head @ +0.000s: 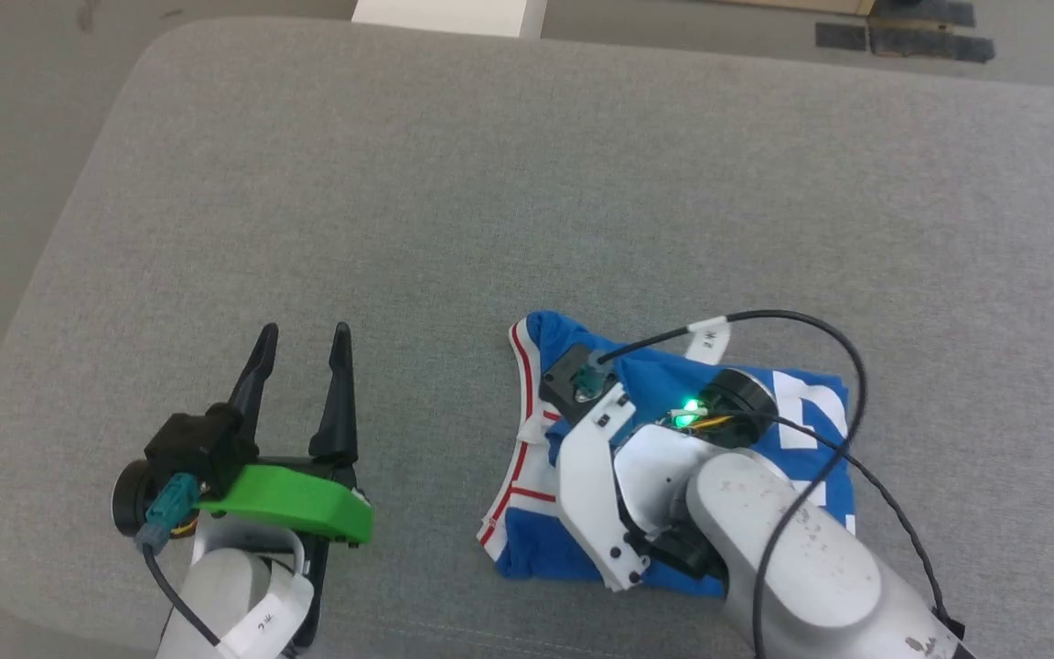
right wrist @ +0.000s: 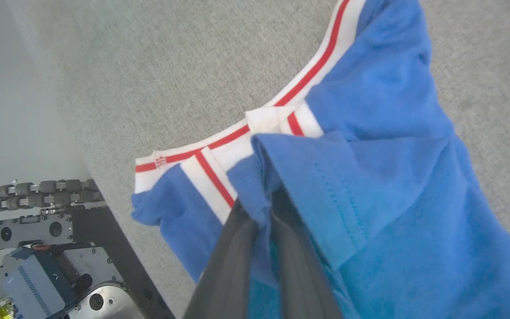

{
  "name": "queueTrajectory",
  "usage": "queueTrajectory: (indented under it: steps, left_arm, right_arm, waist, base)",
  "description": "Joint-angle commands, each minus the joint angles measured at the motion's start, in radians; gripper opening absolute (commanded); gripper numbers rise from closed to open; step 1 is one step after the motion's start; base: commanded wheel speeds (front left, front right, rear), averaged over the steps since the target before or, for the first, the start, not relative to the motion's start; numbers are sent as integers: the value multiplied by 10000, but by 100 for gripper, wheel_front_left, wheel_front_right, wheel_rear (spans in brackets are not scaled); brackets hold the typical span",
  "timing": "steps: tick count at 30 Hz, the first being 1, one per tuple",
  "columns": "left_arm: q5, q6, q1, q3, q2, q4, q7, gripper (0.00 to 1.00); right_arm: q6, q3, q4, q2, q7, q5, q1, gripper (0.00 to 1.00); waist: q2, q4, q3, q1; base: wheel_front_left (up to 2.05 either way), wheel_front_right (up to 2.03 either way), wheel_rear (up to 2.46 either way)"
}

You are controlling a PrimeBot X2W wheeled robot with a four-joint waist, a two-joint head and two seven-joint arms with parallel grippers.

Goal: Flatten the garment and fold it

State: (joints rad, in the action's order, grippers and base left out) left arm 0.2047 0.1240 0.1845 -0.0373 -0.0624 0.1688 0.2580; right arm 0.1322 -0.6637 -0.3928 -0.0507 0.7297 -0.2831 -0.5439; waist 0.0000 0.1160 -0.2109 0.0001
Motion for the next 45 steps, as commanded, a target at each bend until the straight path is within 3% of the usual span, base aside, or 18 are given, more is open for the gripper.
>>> queueTrajectory:
  steps: [1, 6, 7, 8, 9, 18, 23, 32, 45]
  left_arm:
    - [-3, 67, 162, -17, 9, -24, 38, 100]
    - [-2, 67, 289, -32, 35, -11, 38, 100]
    - [-1, 67, 306, -40, 41, 2, 38, 100]
    - [-3, 67, 315, -45, 45, 11, 38, 100]
    - [0, 67, 316, -40, 50, 20, 38, 100]
    - [-64, 67, -63, 201, 62, 113, 38, 100]
    - [-103, 67, -378, 395, 16, 95, 38, 100]
    - [-105, 67, -896, 691, 34, 69, 38, 100]
    - [-21, 67, -1321, 594, 104, -7, 38, 100]
  right_arm:
    - [-15, -162, -210, 4, -70, -115, -235, 0]
    - [-15, -624, -920, 4, -343, -419, -590, 3]
    - [-15, -681, -1006, 4, -504, -514, -613, 38]
    - [-15, -745, -1044, 4, -644, -592, -625, 47]
    - [-15, -779, -1081, 4, -791, -736, -616, 100]
    - [-15, 79, -134, 5, -3218, -1532, -339, 100]
    - [-15, 1411, 767, 5, -5120, -1312, 296, 100]
    - [-15, 4211, 2368, 5, -8191, 164, 2338, 100]
    - [-15, 6787, 2911, 5, -9300, 1970, 4605, 100]
  waist:
    - [0, 84, -171, -1]
    - [0, 109, -298, -1]
    - [0, 118, -296, -1]
    - [0, 119, -290, -1]
    - [0, 106, -268, -1]
    - [0, -275, 381, -1]
    - [0, -692, 852, -1]
    - [0, -1447, 1568, -1]
    - [0, -1910, 2093, -1]
  base:
    - [0, 0, 0]
    - [0, 0, 0]
    - [0, 0, 0]
    - [0, 0, 0]
    - [0, 0, 0]
    - [0, 0, 0]
    - [0, 0, 0]
    - [0, 0, 0]
    - [0, 0, 0]
